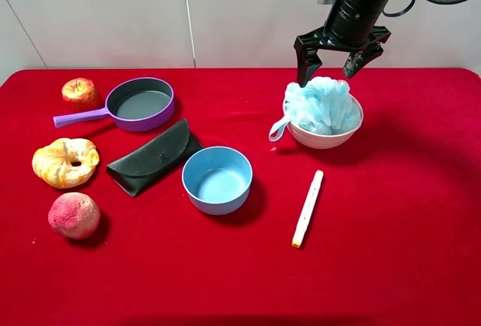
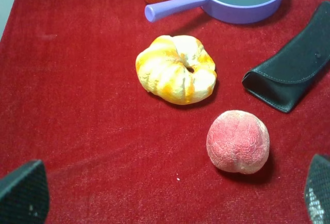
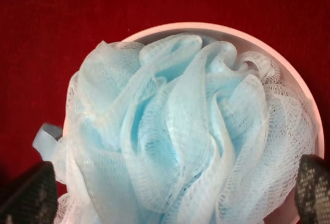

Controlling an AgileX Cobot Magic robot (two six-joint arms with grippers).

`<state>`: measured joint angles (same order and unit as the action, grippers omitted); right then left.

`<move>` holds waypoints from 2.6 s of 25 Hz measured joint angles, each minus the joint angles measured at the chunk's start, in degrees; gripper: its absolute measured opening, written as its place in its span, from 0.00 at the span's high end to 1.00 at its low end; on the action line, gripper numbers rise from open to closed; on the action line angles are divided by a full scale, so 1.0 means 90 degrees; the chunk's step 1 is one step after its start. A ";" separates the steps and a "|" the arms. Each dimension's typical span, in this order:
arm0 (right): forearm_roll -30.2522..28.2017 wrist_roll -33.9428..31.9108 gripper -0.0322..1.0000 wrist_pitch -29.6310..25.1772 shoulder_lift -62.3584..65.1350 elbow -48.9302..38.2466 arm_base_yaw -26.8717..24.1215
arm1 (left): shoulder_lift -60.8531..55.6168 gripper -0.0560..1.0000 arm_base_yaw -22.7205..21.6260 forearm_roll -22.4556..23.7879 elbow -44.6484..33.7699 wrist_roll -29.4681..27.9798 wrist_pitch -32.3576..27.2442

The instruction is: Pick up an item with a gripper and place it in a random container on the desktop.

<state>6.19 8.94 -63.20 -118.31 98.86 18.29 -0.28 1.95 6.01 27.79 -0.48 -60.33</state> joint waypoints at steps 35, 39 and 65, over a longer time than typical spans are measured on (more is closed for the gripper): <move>-0.0006 -0.0501 0.30 -0.0725 0.3975 -0.2362 0.0000 | 0.0000 0.00 0.0000 0.0000 0.0000 0.0007 0.0000; -0.0006 -0.0500 0.30 -0.0725 0.4705 -0.3098 0.0000 | 0.0000 0.00 0.0000 0.0000 0.0000 0.0007 0.0000; 0.0050 -0.0529 0.30 -0.0751 1.0349 -0.5738 -0.0010 | 0.0000 0.00 0.0000 0.0000 0.0000 0.0007 0.0000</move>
<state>6.64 4.18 -69.96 -25.17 47.22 18.20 -0.28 1.95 6.01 27.79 -0.42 -60.33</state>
